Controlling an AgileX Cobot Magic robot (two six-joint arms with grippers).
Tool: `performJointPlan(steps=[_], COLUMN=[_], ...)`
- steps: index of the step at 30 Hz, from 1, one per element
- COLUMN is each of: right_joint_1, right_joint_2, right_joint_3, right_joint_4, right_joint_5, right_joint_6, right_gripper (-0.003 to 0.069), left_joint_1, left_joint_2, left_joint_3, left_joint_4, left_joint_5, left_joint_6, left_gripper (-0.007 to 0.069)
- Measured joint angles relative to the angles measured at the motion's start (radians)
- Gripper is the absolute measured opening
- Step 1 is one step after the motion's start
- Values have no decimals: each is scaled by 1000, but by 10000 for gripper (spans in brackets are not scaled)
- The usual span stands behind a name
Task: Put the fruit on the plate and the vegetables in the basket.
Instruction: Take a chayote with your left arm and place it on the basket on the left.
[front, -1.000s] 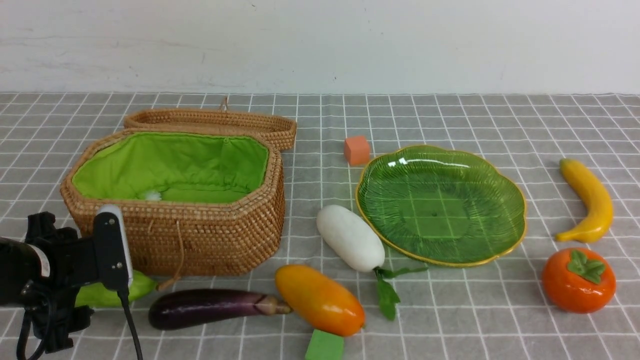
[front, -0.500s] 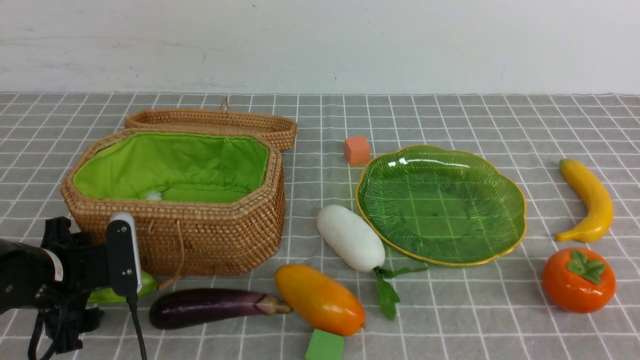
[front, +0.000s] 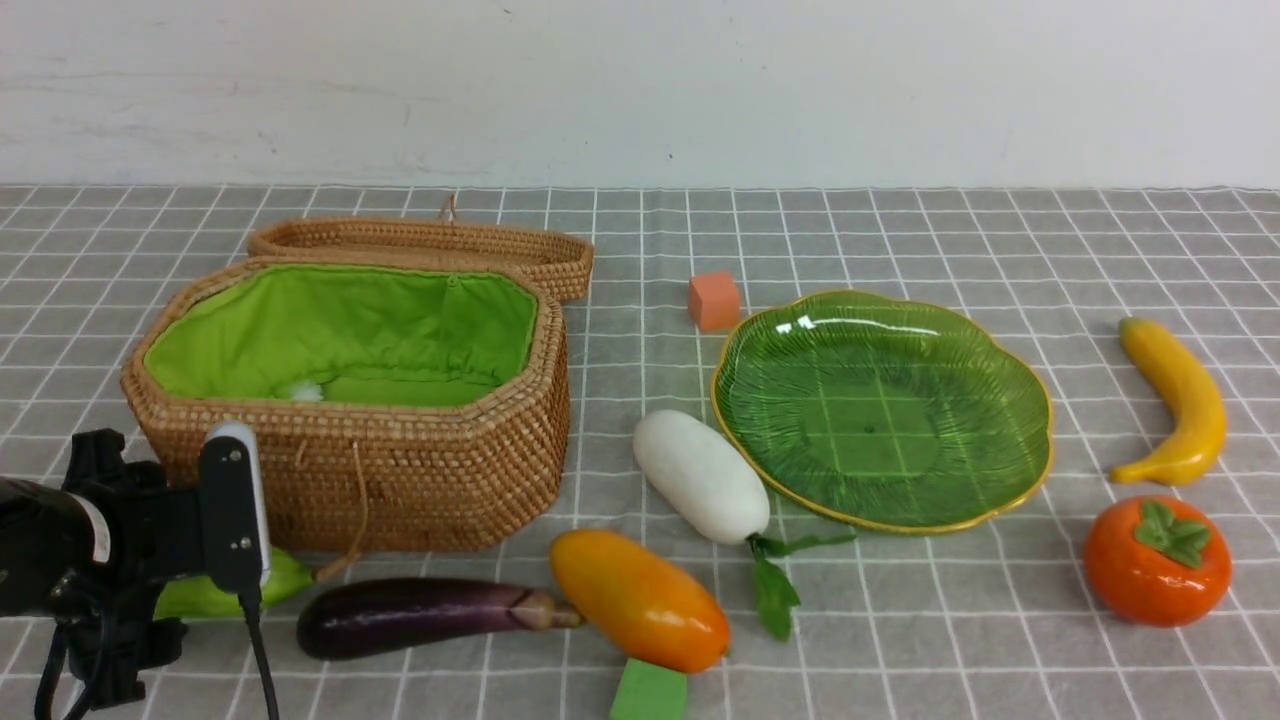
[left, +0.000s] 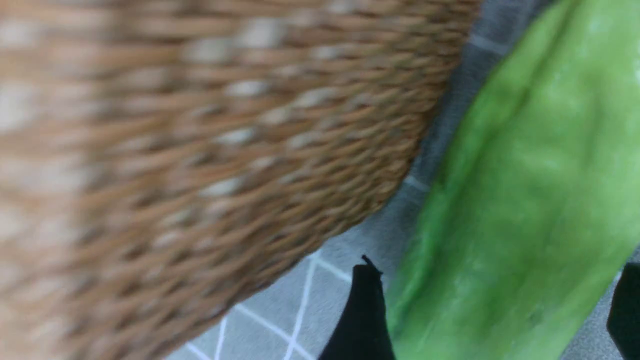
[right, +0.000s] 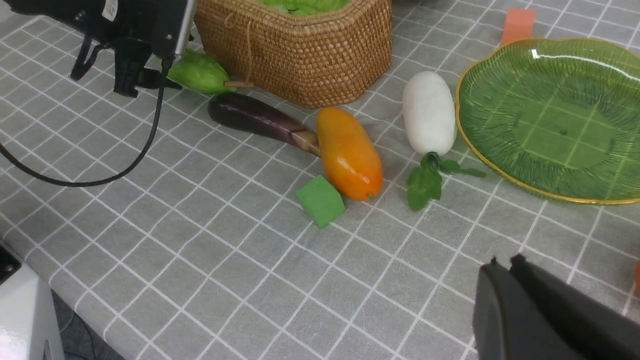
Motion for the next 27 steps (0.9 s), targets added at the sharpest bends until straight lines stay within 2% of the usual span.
performJointPlan(steps=[14, 16, 19, 21, 27], right_joint_1=[0, 0, 0, 0, 0], right_joint_2=[0, 0, 0, 0, 0], right_joint_3=[0, 0, 0, 0, 0], right_joint_4=[2, 2, 3, 3, 3], right_joint_5=[0, 0, 0, 0, 0], right_joint_6=[0, 0, 0, 0, 0], right_gripper=[21, 21, 21, 24, 29], left_joint_1=[0, 0, 0, 0, 0], left_joint_2=[31, 31, 33, 36, 12], left_joint_3=[-3, -3, -3, -3, -2], left_joint_4=[42, 41, 41, 41, 41], left_joint_5=[-17, -17, -9, -2, 44], left_joint_6=[-2, -2, -3, -3, -3], left_gripper=[585, 570, 507, 407, 414])
